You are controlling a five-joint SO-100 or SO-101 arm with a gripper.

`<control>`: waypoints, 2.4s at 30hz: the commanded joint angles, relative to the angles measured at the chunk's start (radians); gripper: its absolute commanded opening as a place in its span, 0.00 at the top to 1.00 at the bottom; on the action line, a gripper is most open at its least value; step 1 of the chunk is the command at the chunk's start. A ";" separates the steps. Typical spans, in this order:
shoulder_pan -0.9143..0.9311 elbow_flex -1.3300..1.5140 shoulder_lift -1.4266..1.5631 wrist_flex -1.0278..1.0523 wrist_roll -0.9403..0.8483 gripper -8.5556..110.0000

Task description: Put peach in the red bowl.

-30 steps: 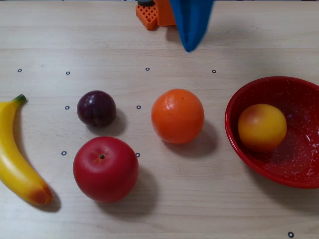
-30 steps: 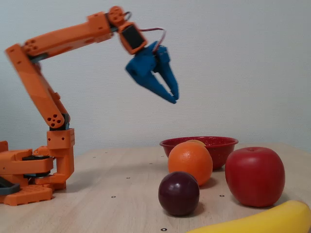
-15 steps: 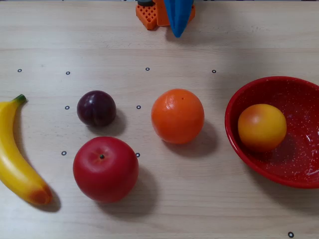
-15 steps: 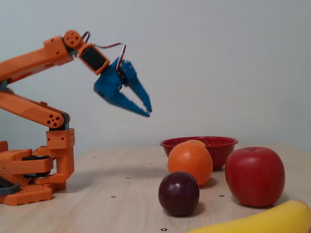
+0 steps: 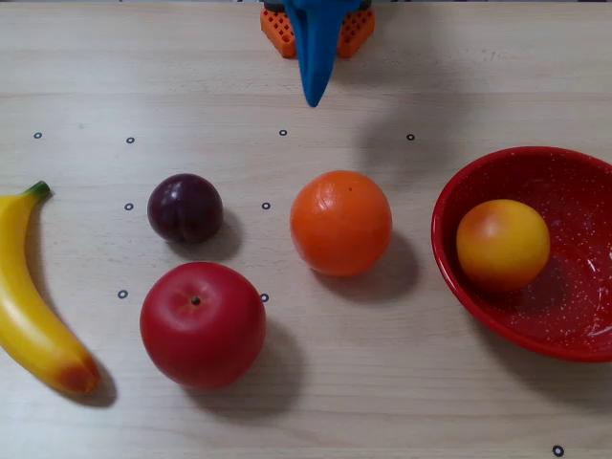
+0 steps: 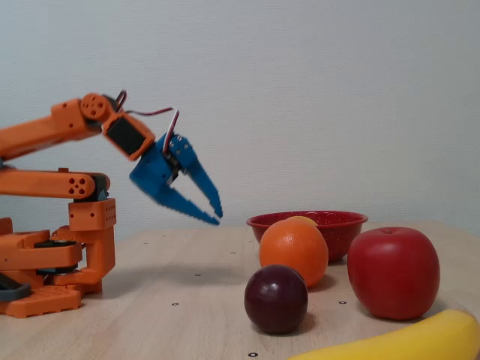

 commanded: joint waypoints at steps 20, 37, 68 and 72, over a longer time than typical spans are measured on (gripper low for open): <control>0.018 0.354 0.258 -0.169 0.025 0.93; 0.003 0.476 0.258 -0.216 0.167 0.93; 0.020 0.476 0.258 -0.196 0.270 0.93; 0.020 0.476 0.258 -0.196 0.272 0.93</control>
